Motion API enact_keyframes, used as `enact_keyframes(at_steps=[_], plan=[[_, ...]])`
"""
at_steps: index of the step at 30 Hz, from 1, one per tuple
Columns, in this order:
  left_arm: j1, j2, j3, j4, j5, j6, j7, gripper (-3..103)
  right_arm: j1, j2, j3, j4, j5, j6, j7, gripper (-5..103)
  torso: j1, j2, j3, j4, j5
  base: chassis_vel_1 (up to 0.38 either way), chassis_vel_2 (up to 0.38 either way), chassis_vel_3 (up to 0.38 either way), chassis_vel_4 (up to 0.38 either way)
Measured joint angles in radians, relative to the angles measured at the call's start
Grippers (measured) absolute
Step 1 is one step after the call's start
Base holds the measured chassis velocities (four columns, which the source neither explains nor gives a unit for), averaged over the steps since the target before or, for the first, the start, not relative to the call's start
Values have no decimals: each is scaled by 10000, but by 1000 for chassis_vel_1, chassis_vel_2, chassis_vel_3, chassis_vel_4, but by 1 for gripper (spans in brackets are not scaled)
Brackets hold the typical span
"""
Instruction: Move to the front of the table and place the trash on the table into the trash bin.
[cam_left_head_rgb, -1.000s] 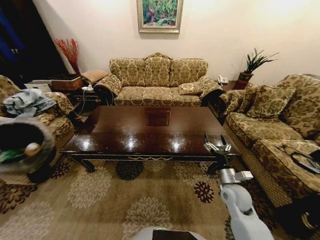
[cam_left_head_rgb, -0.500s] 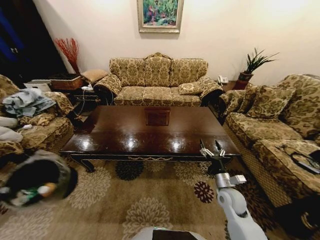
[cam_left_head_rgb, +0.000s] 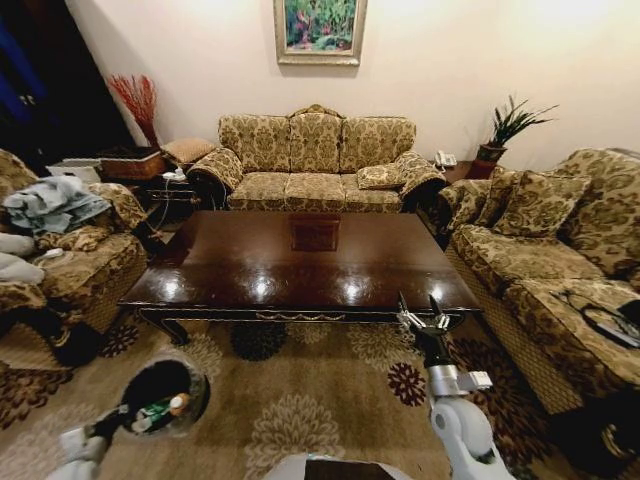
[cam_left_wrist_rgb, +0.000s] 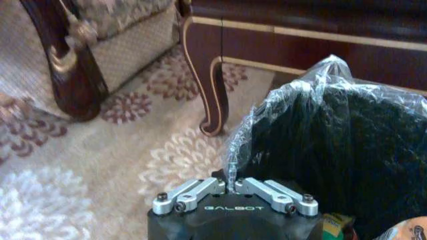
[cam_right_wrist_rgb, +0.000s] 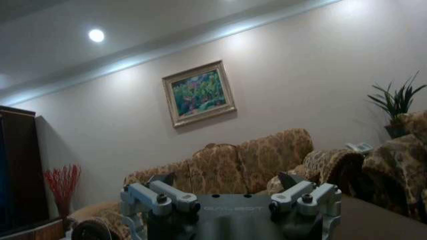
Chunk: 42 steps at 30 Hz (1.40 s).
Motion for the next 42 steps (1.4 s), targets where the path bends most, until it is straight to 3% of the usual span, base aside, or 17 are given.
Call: enact_keyframes(at_steps=[5,11,22,33,42], plan=[[-994,80,557,1551,246,-430,-101,2,-212,228,-171,141,-267,153,-72,100,0,0,0,-5,7,0,0,0,0],[-1481,135,691,2357,205,-526,-556,2,-472,299,-215,212,-544,377,-243,100,0,0,-1,-3,7,0,0,0,0],[-1430,112,429,2428,-1001,231,-971,2,-638,254,-201,337,-621,480,-278,100,0,0,-1,-3,5,4,4,-5,-3],[-1196,132,190,2577,-1008,642,-1086,2,-742,256,-120,400,-560,649,-269,100,0,0,-1,-1,7,163,162,-157,-171],[-1342,-109,-101,2807,-1518,1591,-1760,2,-1134,210,29,506,-353,1066,-312,100,-1,1,-2,1,-4,115,117,-101,-116]])
